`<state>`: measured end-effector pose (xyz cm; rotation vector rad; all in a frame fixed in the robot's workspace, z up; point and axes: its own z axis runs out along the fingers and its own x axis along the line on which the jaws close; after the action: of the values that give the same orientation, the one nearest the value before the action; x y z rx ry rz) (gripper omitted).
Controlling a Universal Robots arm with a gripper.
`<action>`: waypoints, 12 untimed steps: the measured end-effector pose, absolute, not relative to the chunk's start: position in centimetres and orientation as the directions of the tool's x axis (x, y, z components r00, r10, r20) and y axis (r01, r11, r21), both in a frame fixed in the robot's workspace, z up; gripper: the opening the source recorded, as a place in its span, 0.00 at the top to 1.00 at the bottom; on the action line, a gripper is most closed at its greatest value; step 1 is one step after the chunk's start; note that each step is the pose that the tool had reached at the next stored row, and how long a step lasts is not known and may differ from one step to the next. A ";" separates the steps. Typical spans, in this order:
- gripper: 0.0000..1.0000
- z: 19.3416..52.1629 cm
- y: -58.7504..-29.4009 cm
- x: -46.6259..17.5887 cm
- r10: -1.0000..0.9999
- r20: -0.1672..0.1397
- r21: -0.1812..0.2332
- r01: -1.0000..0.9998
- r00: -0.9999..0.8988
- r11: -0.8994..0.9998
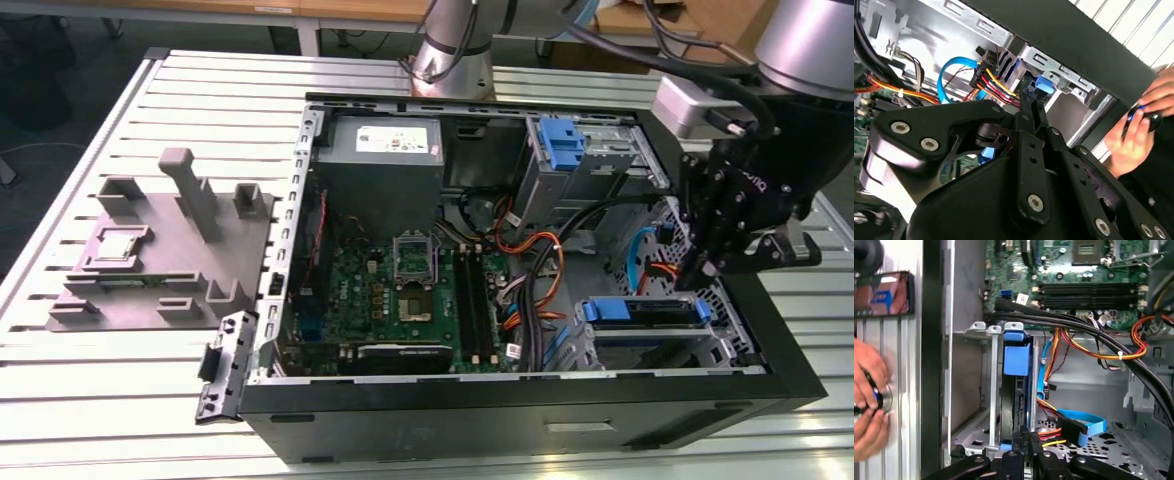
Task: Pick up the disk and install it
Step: 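Insert the first disk wire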
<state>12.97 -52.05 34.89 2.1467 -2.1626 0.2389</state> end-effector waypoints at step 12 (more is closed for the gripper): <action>0.83 34.7 -52.2 12.9 -0.985 0.150 -0.049 -0.996 -0.085 0.079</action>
<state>12.94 -52.18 34.74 2.0704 -2.2490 0.2120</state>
